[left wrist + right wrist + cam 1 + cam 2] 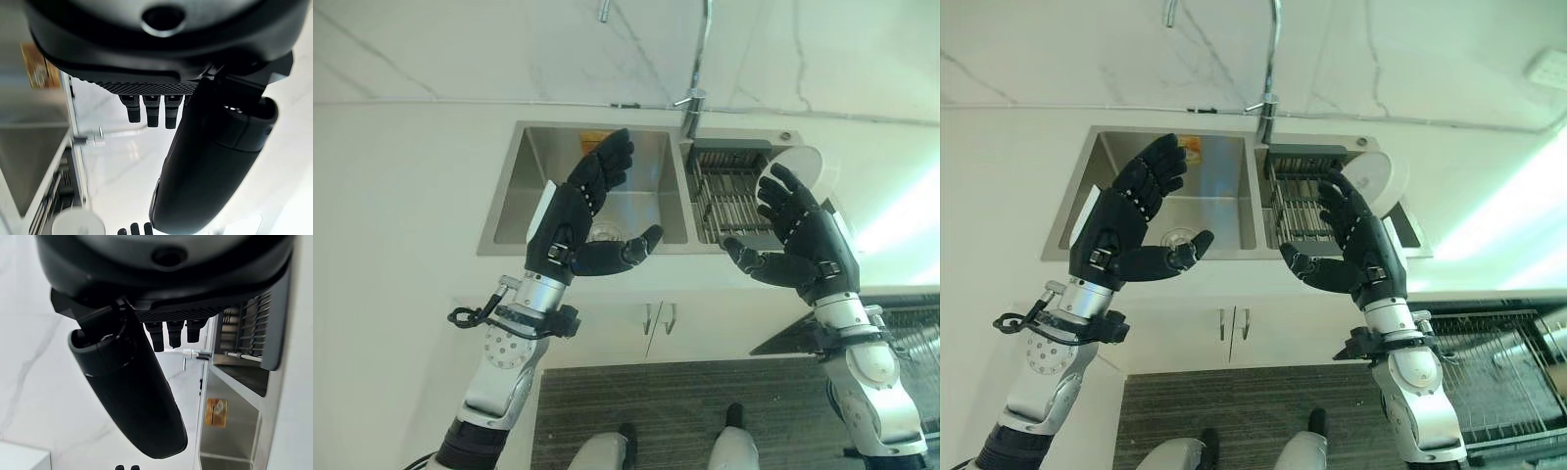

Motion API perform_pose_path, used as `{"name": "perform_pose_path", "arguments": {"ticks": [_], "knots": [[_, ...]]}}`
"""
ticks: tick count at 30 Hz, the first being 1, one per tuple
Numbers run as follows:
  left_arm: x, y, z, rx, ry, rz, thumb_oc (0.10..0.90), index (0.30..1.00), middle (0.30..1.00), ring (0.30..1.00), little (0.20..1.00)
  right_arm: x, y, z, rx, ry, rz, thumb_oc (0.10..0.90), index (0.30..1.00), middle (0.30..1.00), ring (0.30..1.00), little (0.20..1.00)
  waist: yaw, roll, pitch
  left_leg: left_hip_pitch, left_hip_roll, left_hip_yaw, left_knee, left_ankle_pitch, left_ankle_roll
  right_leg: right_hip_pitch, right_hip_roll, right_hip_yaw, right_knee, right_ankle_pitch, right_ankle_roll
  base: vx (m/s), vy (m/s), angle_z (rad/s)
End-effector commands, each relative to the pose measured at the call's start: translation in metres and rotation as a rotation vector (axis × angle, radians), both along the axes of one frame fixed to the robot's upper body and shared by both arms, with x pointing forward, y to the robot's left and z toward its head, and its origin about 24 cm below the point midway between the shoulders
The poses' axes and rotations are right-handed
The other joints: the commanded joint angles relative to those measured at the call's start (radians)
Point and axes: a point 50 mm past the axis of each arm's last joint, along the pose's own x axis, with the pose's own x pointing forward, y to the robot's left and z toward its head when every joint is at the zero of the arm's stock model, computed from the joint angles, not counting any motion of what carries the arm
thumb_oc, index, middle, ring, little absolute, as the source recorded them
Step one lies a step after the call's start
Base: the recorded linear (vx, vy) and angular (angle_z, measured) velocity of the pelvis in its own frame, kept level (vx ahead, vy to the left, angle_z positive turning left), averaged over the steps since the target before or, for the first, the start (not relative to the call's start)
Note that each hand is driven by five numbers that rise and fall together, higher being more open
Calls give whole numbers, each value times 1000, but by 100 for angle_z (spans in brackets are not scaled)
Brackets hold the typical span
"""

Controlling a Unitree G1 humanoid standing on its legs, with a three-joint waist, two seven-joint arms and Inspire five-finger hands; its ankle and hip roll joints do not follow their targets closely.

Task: Place the dishes in the dishwasher.

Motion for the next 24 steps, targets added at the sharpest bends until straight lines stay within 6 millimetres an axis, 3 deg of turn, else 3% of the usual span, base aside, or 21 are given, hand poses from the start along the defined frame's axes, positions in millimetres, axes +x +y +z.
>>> {"name": "perform_pose_path", "arguments": {"ticks": [1, 4, 5, 7, 9, 12, 13, 15, 16, 17, 21, 24], "knots": [[-19, -12, 52, 1, -278, -109, 800, 900, 900, 900, 900, -3, -2, 60, 45, -333, 11, 800, 900, 900, 900, 900, -10, -2, -67, 98, 144, 28, -87, -122, -88, -10, 4, -50, 82, -64, 43, 157, -552, 62], [-21, -1, 51, -147, -219, -162, 800, 900, 900, 900, 900, 2, 12, 65, -25, -319, 159, 800, 900, 900, 900, 900, -12, 10, -78, 126, 232, 17, -87, -105, -139, -14, 68, -65, 82, -129, 35, 198, -788, 8], [-21, 0, 51, -153, -237, -138, 800, 900, 900, 900, 900, 5, 14, 69, -63, -319, 206, 800, 900, 900, 900, 900, -25, 15, -77, 146, 278, 31, -87, -86, -162, -21, 109, -61, 82, -138, 7, 145, -638, 9], [-21, 5, 48, -177, -227, -126, 800, 900, 900, 900, 900, 5, 13, 71, -66, -321, 241, 800, 900, 900, 900, 900, -36, 24, -81, 156, 308, 42, -87, -68, -176, -18, 143, -62, 82, -147, -20, 130, -520, 10], [-23, 10, 42, -169, -209, -96, 800, 900, 900, 900, 900, 4, 12, 71, -52, -327, 259, 800, 900, 900, 900, 900, -39, 33, -82, 160, 326, 49, -87, -12, -177, 5, 192, -51, 82, -170, -56, 154, -524, -1], [-21, 13, 36, -174, -177, -77, 800, 900, 900, 900, 900, 3, 11, 69, -16, -332, 237, 800, 900, 900, 900, 900, -47, 39, -85, 163, 336, 105, -87, 28, -176, 30, 210, -67, 82, -193, -77, 106, -348, -4], [-21, 13, 32, -179, -159, -78, 800, 900, 900, 900, 900, 2, 9, 68, 20, -339, 203, 800, 900, 900, 900, 900, -58, 42, -89, 172, 333, 157, -87, 29, -173, 41, 210, -85, 82, -204, -85, 79, -243, 8], [-21, 12, 29, -182, -153, -84, 800, 900, 900, 900, 900, 0, 6, 67, 33, -353, 163, 800, 900, 900, 900, 900, -64, 48, -94, 172, 295, 176, -87, 6, -164, 45, 209, -95, 82, -208, -87, 50, -97, 23], [-22, 12, 28, -180, -154, -89, 800, 900, 900, 900, 900, -1, 5, 68, 32, -357, 146, 800, 900, 900, 900, 900, -58, 59, -92, 159, 223, 148, -87, -41, -145, 42, 211, -90, 82, -204, -79, 27, 57, 31], [-23, 11, 28, -170, -159, -89, 800, 900, 900, 900, 900, 0, 6, 68, 30, -358, 137, 800, 900, 900, 900, 900, -55, 70, -88, 146, 182, 131, -87, -56, -132, 43, 217, -87, 82, -201, -72, 20, 117, 22], [-20, 6, 28, -147, -173, -78, 800, 900, 900, 900, 900, 5, 8, 64, 37, -342, 110, 800, 900, 900, 900, 900, -63, 88, -82, 128, 152, 101, -87, -81, -113, 46, 210, -94, 82, -196, -62, -12, 174, 10], [-15, 9, 27, -164, -154, -62, 800, 900, 900, 900, 900, 6, 3, 56, 87, -309, 88, 800, 900, 900, 900, 900, -69, 86, -88, 129, 144, 116, -87, -101, -101, 53, 176, -124, 82, -191, -42, -30, 246, -7]]}}
